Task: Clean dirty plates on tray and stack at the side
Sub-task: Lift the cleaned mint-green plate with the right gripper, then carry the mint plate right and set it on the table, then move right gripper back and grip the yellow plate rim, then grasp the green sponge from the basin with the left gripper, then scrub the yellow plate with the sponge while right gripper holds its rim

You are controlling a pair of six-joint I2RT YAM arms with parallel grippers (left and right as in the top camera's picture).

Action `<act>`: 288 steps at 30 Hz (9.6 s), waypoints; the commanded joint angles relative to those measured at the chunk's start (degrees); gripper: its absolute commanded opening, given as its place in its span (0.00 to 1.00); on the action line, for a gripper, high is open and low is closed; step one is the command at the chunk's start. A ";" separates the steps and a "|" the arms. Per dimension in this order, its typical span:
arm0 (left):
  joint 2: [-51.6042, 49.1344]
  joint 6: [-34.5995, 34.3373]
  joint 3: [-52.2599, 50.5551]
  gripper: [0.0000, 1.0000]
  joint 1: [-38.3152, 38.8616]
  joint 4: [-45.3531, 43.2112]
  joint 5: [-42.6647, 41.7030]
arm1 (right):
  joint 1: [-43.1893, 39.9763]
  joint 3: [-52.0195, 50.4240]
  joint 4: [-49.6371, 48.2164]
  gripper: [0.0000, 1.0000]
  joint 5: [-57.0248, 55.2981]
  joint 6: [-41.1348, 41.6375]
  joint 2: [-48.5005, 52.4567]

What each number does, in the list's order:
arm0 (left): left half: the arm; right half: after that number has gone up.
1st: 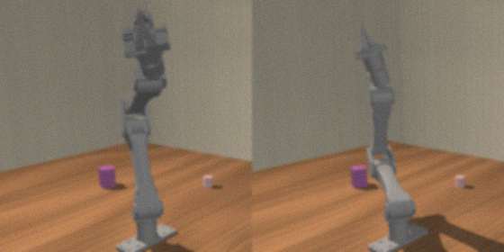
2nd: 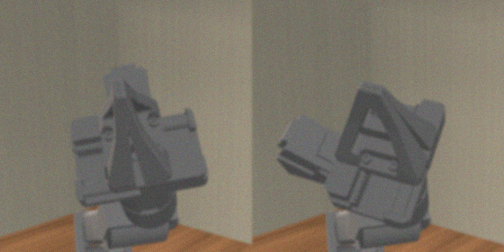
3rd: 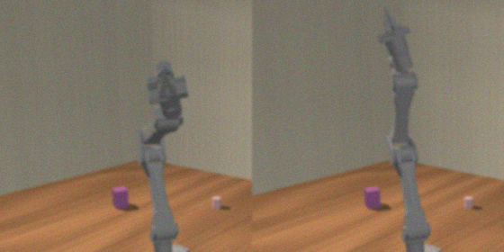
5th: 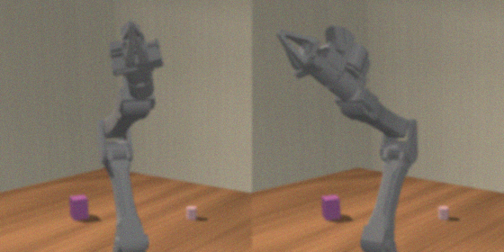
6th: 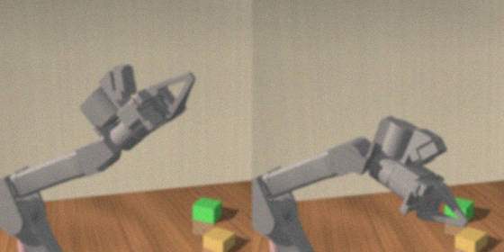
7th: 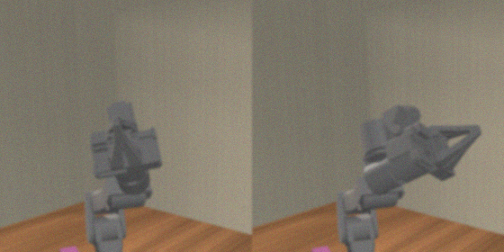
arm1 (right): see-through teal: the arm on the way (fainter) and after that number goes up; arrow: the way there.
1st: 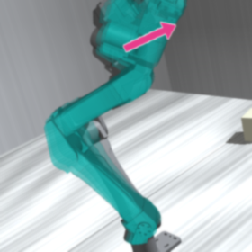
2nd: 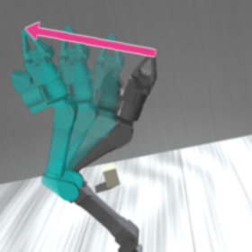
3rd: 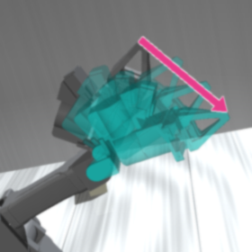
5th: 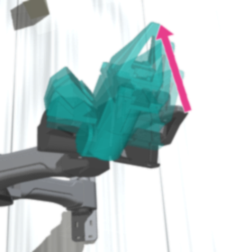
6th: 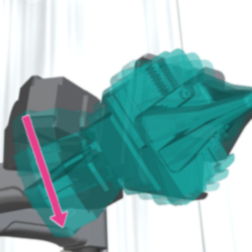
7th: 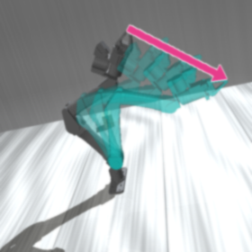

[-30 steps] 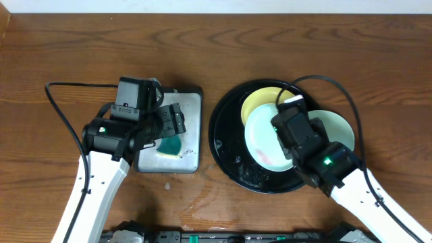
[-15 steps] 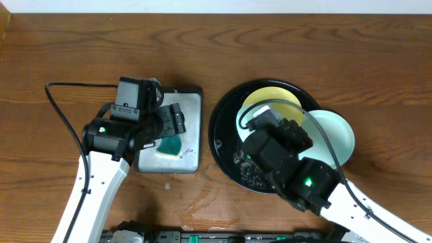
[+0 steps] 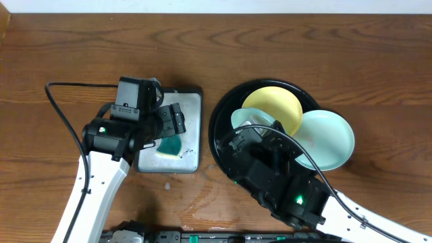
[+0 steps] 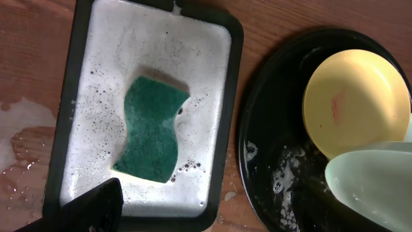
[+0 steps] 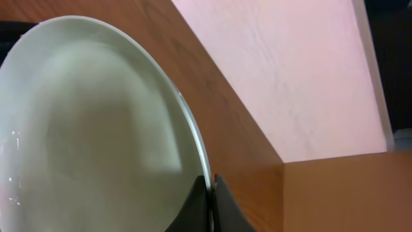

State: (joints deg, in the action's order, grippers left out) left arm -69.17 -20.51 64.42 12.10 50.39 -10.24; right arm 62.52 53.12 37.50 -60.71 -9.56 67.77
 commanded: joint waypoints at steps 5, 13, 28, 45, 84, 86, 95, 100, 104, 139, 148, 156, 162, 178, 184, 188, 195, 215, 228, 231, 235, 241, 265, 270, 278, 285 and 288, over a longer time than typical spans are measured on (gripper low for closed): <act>-0.07 0.79 1.27 0.84 -0.20 0.15 -0.24 | 2.80 0.94 -0.28 0.01 -3.80 -0.44 -0.26; -0.07 0.79 1.29 0.84 -0.20 0.15 -0.24 | 8.37 0.94 -0.61 0.01 -10.16 -3.08 -0.26; -0.07 0.79 1.29 0.84 -0.20 0.15 -0.24 | 10.75 0.94 -0.70 0.01 -11.08 -3.37 -0.26; -0.07 0.79 1.27 0.84 -0.20 0.15 -0.26 | 10.64 0.94 -0.92 0.01 -11.06 -2.62 -0.26; -0.07 0.79 1.27 0.84 -0.20 0.15 -0.26 | -101.77 2.21 -3.43 0.01 78.36 31.10 10.21; -0.07 0.79 1.27 0.84 -0.20 0.15 -0.24 | -105.11 2.21 -4.44 0.01 75.43 32.09 13.51; -0.07 0.79 1.29 0.84 -0.20 0.15 -0.24 | -110.51 2.23 -8.11 0.19 77.15 31.43 25.35; -0.07 0.79 1.29 0.84 -0.20 0.15 -0.24 | -109.22 2.71 -12.48 0.48 95.47 28.57 20.59; -0.07 0.79 1.27 0.84 -0.20 0.15 -0.24 | -103.49 2.89 -10.19 0.55 100.21 26.69 12.20; -0.07 0.79 1.27 0.84 -0.20 0.15 -0.24 | -50.84 0.39 -2.49 0.01 72.50 24.20 19.87; -0.07 0.79 1.27 0.84 -0.20 0.15 -0.24 | -42.05 -4.35 -1.84 0.01 70.16 54.64 20.52; -0.07 0.74 1.29 0.85 -0.17 0.13 -0.31 | -40.87 -2.05 -5.97 0.37 64.72 33.66 19.96; -0.17 0.66 0.74 0.84 -0.17 -0.22 -0.52 | -41.16 3.61 1.09 0.43 66.97 14.01 19.87; -23.63 3.34 -10.69 0.72 -0.20 -13.68 10.71 | -41.09 3.78 3.26 0.38 70.01 13.77 19.87; -31.21 3.37 -10.69 0.28 -0.20 -16.00 5.68 | -41.11 3.78 4.37 0.36 69.99 13.81 19.87; -31.06 3.43 -10.32 0.08 -0.20 -14.43 5.75 | -41.48 3.78 4.35 0.34 69.99 14.03 19.87; -26.23 5.51 -3.76 0.07 -0.17 -5.55 5.77 | -46.05 3.76 3.50 0.33 72.30 14.78 19.87; -15.82 4.79 1.44 0.07 6.73 -0.85 -13.46 | -42.82 1.07 -7.93 0.09 72.57 14.56 35.98; -19.50 -9.68 0.63 0.07 21.22 -13.29 -6.05 | -44.78 1.20 -1.84 0.30 72.08 15.47 22.97; -22.58 -13.20 0.63 0.07 22.93 -14.75 -4.90 | -45.57 1.18 -1.66 0.31 71.82 14.75 23.50; -26.21 -15.56 0.63 0.07 23.78 -16.61 -4.90 | -45.59 1.16 -3.06 0.32 71.28 14.62 27.67; -30.88 -16.83 0.63 0.08 23.89 -17.79 -4.92 | -45.59 1.16 -5.40 0.09 74.44 15.15 33.70; -47.50 -16.57 3.32 0.08 27.08 -8.83 22.58 | -45.57 1.16 -3.43 0.01 73.57 22.36 33.94; -47.39 -15.91 4.59 0.07 24.24 -4.35 27.10 | -45.62 1.18 -2.99 0.01 72.96 22.36 33.94; -47.43 -15.93 4.35 0.07 21.84 -13.51 1.79 | -45.62 1.16 -2.97 0.01 72.96 22.45 33.94; -47.65 -17.59 4.09 0.08 25.92 -28.89 -19.41 | -45.59 1.16 -3.13 0.01 72.98 22.84 33.94; -47.67 -18.36 4.09 0.08 28.28 -31.19 -19.34 | -45.59 1.16 -2.93 0.01 73.00 22.84 33.94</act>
State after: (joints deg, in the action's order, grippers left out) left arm -113.86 -37.63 70.02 36.32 20.21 -21.78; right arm 16.73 54.81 34.15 14.72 14.39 100.77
